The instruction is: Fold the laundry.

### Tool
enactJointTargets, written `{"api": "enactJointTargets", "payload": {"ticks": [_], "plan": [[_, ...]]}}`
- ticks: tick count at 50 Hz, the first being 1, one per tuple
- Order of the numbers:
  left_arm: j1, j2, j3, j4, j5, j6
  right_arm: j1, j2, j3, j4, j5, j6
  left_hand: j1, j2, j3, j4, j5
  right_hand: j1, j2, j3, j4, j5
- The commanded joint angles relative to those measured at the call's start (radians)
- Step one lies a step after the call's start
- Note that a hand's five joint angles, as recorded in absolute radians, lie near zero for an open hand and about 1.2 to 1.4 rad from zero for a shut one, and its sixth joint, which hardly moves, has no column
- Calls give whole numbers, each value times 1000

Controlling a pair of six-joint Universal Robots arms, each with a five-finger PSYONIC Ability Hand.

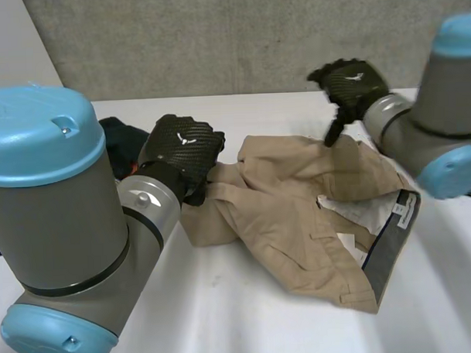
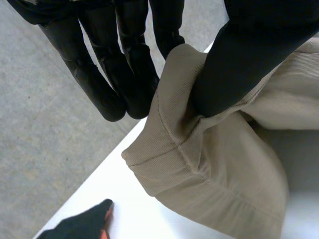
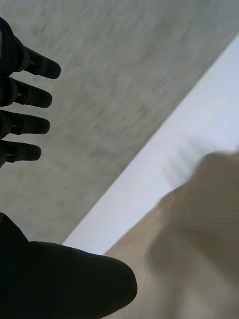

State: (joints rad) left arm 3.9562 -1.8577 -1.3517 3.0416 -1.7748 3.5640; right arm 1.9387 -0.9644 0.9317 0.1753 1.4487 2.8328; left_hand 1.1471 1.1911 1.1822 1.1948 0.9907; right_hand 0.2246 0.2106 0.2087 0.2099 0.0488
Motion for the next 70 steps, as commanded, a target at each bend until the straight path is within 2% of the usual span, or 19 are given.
{"api": "enactJointTargets", "payload": {"ticks": [1,4,6,12,19,23,25,26,30,33,39,41,48,54,58,62,66,67,70], "plan": [[-3,2,40,3,12,13,8,-273,316,266,154,39,249,205,214,201,231,-50,-36,-34,-35,-49],[-9,-2,48,2,18,16,17,-322,451,288,145,74,249,205,214,201,231,-50,-36,-34,-35,-49],[-15,-2,52,0,23,18,32,-356,579,230,122,120,249,205,214,201,231,-50,-36,-34,-35,-49],[-22,2,52,-1,26,13,95,-364,840,-69,81,165,249,205,214,201,231,44,58,60,58,45],[-17,23,52,-1,26,7,143,-289,904,-295,94,175,249,205,214,201,231,220,234,236,234,221],[-8,38,45,-1,29,-4,141,-254,891,-292,116,191,249,205,214,201,231,533,547,549,548,534],[-2,48,36,-3,34,-10,128,-254,875,-272,128,198,249,205,214,201,231,1113,1127,1129,1128,1114],[1,48,31,-3,35,-11,123,-257,874,-266,136,198,249,205,214,201,231,1171,1185,1187,1186,1172],[17,51,11,-9,26,-2,79,-348,871,-249,160,189,249,205,214,201,231,1172,1186,1188,1186,1173],[31,55,-13,-38,23,21,33,-448,866,-229,131,142,249,205,214,201,231,1172,1186,1188,1186,1173],[61,58,-52,-131,32,91,-33,-559,808,-32,-25,-27,249,205,214,201,231,1172,1186,1188,1186,1173],[64,55,-61,-185,38,110,-56,-577,759,103,-91,-108,249,205,214,201,231,1172,1186,1188,1186,1173],[64,-10,-32,-309,112,115,-84,-490,667,479,-195,-367,249,205,214,201,231,1172,1186,1188,1186,1173],[70,-121,100,-319,133,115,-53,-330,532,489,-136,-444,249,205,214,201,231,1172,1186,1188,1186,1173],[101,-178,293,-297,103,113,-49,-246,343,403,-59,-382,249,205,214,201,231,1172,1186,1188,1186,1173],[135,-183,514,-201,89,90,-41,-200,109,219,4,-299,249,205,214,201,231,1172,1186,1188,1186,1173],[158,-155,660,-8,100,24,-27,-198,-62,-73,38,-219,249,205,214,201,231,1172,1186,1188,1186,1173],[166,-135,684,79,101,-2,-20,-203,-94,-208,44,-187,249,205,214,201,231,1172,1186,1188,1186,1173],[172,-103,688,196,110,-27,-9,-221,-109,-385,45,-139,249,205,214,201,231,1172,1186,1188,1186,1173]]}}
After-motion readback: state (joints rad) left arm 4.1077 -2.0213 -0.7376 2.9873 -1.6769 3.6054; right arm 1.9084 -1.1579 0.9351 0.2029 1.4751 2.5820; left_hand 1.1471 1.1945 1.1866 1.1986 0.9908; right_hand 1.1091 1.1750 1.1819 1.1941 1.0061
